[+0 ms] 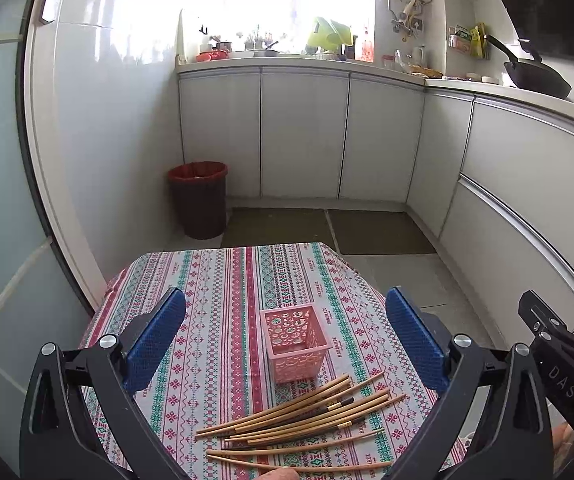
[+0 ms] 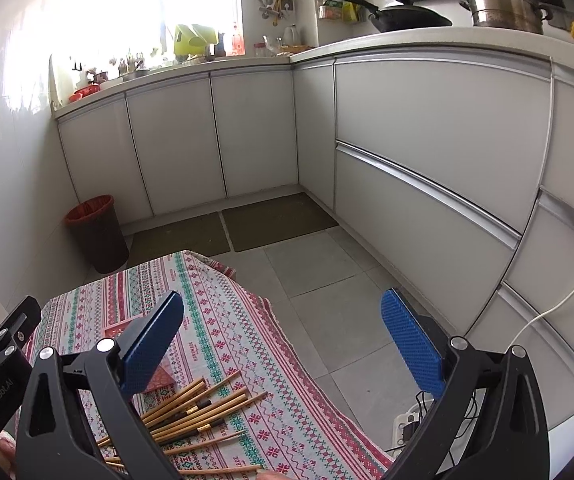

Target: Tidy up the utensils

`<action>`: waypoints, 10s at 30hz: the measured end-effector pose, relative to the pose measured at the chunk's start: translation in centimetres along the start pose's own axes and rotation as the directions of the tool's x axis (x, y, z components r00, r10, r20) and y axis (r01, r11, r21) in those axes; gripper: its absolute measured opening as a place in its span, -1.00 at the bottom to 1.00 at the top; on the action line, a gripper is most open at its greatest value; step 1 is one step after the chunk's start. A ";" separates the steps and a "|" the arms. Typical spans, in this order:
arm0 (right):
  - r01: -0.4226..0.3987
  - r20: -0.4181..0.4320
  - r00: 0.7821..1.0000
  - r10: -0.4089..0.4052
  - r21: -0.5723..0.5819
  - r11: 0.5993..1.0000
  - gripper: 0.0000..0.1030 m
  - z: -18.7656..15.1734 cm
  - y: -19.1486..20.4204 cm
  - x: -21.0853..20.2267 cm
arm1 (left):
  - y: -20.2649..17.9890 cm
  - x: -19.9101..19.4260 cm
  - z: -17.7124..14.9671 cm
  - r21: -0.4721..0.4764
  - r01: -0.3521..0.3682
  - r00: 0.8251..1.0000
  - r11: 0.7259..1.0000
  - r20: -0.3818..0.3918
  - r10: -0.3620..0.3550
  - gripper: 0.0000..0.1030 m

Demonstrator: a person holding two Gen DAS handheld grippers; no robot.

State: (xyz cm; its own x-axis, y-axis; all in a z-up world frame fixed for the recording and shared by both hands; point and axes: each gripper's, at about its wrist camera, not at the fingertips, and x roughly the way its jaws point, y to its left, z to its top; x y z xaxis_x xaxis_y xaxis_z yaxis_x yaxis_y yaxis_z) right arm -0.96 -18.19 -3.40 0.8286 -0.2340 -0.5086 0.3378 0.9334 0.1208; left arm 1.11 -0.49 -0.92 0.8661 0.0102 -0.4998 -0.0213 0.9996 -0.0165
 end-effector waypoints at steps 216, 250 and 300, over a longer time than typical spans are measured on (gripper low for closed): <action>0.140 -0.764 0.497 0.412 0.540 0.830 0.04 -18.1 -1.9 15.6 | 14.5 25.9 -10.8 -0.297 -0.210 0.731 0.931 -0.680 -0.052 -0.92; -0.209 -0.434 0.822 0.370 0.374 0.904 -0.86 -6.0 0.8 5.2 | 14.5 2.4 2.2 -0.127 0.157 0.963 0.979 -0.201 -0.180 -0.92; -0.315 -0.158 0.928 0.339 0.157 0.936 0.49 6.2 9.7 9.9 | 5.1 7.8 6.1 0.002 0.210 0.960 0.978 -0.188 -0.206 0.32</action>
State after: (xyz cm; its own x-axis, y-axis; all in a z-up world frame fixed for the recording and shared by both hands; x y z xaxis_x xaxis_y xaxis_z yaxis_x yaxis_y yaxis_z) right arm 13.24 -13.17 -1.98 0.8122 0.1420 -0.5659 0.1257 0.9045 0.4074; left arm 10.80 4.85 0.35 0.7420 -0.2004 -0.6398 0.1616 0.9796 -0.1195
